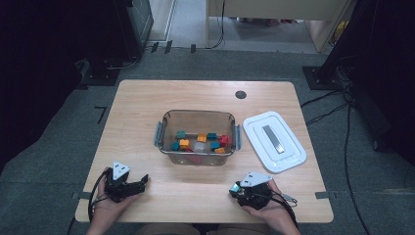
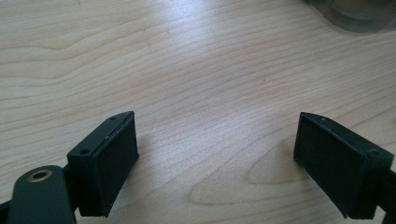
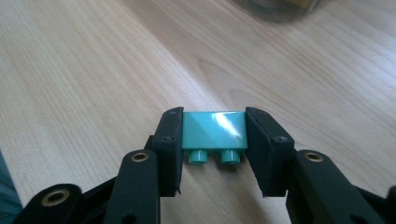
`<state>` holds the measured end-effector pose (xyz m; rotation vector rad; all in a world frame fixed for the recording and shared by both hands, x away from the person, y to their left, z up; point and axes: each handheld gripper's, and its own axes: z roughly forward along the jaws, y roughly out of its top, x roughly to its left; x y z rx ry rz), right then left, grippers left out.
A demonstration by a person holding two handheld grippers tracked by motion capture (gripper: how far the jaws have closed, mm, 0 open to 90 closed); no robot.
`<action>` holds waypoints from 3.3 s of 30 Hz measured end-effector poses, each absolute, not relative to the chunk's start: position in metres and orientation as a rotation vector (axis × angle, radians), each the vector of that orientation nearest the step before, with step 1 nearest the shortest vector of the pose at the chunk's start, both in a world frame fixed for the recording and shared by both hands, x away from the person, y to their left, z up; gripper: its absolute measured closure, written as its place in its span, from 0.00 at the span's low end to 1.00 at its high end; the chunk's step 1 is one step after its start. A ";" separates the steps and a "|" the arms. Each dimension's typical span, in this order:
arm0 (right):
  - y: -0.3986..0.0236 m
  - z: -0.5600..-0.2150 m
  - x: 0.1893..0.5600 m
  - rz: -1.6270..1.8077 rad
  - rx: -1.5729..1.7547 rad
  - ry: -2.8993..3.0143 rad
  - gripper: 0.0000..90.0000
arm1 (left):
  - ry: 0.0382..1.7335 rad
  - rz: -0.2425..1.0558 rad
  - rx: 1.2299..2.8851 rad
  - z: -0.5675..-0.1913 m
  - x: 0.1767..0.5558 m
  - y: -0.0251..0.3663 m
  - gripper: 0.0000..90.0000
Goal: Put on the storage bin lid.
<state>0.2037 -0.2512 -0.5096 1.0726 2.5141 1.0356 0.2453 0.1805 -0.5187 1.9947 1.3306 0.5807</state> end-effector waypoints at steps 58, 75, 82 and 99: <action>-0.221 -0.355 0.309 1.162 1.099 2.367 0.67 | 1.331 0.581 1.992 -0.519 0.245 0.180 0.15; -0.224 -0.358 0.311 1.171 1.142 2.331 0.44 | 1.331 0.580 1.992 -0.519 0.245 0.180 0.15; -0.245 -0.366 0.298 1.157 1.182 2.318 0.23 | 1.330 0.582 1.994 -0.519 0.245 0.180 0.15; -0.280 -0.400 0.272 1.128 1.320 2.257 0.00 | 1.336 0.583 1.990 -0.519 0.245 0.179 0.15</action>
